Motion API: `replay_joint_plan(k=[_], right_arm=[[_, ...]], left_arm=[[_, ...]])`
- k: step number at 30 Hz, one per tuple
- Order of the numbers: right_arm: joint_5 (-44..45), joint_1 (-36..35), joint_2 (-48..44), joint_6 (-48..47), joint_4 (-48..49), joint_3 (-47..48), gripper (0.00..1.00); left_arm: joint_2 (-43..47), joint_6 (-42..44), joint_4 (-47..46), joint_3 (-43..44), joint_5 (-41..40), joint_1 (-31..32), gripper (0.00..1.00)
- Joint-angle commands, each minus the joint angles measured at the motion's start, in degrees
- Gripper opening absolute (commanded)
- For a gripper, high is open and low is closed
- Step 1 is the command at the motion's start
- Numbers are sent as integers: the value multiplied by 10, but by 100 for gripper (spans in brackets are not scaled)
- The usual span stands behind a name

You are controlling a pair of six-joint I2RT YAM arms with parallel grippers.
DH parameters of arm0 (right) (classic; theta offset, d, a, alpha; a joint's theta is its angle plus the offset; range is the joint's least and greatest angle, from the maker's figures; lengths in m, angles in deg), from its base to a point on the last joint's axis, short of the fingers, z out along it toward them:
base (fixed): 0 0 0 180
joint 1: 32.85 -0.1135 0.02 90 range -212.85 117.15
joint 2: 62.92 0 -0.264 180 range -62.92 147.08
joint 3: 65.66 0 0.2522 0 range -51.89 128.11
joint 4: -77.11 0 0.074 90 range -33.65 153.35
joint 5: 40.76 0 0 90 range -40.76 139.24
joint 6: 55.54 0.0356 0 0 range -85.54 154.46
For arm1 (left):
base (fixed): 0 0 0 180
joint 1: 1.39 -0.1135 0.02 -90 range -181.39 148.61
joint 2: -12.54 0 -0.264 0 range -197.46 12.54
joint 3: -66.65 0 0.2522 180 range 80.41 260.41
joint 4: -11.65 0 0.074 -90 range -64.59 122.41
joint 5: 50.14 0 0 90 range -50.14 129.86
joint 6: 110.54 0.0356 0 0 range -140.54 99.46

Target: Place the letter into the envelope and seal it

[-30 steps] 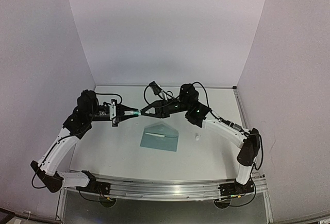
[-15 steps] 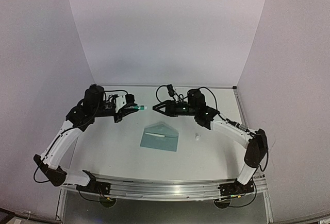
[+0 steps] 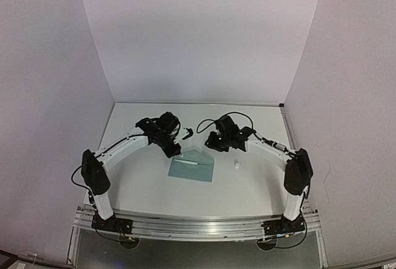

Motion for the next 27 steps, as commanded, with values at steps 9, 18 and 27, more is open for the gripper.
replay_joint_plan(k=[9, 18, 27], right_arm=[[-88, -3, 81, 85, 15, -31, 0], [-129, -3, 115, 128, 85, -84, 0], [-115, -3, 141, 125, 96, -119, 0]], left_arm=[[-140, -120, -11, 79, -44, 52, 0], [-189, -156, -41, 96, -73, 68, 0], [-224, -159, -47, 123, -109, 78, 0]])
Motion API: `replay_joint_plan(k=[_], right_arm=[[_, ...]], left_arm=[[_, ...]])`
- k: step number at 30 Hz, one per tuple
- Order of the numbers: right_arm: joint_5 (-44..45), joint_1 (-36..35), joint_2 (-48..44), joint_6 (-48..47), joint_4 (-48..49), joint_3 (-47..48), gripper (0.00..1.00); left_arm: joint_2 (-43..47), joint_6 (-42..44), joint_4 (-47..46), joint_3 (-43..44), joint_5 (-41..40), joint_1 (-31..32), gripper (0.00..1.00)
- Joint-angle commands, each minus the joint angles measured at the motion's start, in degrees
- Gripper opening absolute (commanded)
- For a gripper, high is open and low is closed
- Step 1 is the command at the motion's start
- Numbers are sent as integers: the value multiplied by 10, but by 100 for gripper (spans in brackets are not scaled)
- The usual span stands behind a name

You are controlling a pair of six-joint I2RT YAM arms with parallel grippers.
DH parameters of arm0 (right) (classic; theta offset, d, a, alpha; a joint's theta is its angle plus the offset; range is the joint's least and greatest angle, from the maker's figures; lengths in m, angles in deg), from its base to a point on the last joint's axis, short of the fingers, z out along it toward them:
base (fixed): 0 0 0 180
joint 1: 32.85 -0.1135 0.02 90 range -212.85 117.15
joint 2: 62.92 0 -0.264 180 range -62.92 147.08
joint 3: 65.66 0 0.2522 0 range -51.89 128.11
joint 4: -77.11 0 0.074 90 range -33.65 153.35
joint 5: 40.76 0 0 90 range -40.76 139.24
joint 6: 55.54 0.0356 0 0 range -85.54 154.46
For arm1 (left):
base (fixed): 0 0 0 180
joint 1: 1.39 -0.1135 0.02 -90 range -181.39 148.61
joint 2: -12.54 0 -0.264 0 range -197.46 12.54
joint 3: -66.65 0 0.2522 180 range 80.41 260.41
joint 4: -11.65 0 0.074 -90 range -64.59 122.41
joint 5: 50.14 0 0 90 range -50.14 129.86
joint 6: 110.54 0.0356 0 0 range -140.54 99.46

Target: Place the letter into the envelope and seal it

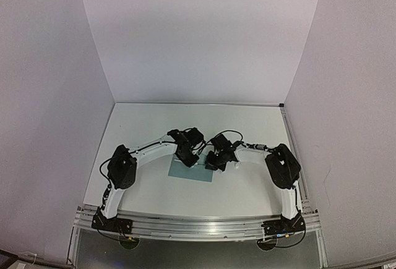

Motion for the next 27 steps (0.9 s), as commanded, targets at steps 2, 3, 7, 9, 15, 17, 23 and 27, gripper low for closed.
replay_joint_plan(k=[2, 3, 7, 9, 15, 17, 23, 27], right_arm=[[13, -4, 23, 5, 16, -21, 0], [17, -4, 22, 4, 16, -23, 0], [24, -5, 21, -5, 14, -30, 0], [24, -5, 23, -7, 14, -29, 0], [37, -5, 24, -13, 3, -20, 0], [39, -5, 26, -16, -2, -16, 0], [44, -6, 31, -22, -13, -5, 0], [43, -7, 32, -23, -16, 0, 0]], left_arm=[[-21, 2, -3, 47, -40, 7, 0], [-24, 8, 6, 54, -39, 7, 0], [-49, 42, 69, 87, -39, 18, 0], [-55, 48, 90, 95, -39, 21, 0], [-54, 60, 123, 120, -44, 27, 0], [-54, 63, 126, 126, -48, 28, 0], [-44, 63, 130, 146, -41, 32, 0], [-49, 60, 112, 104, -29, 34, 0]])
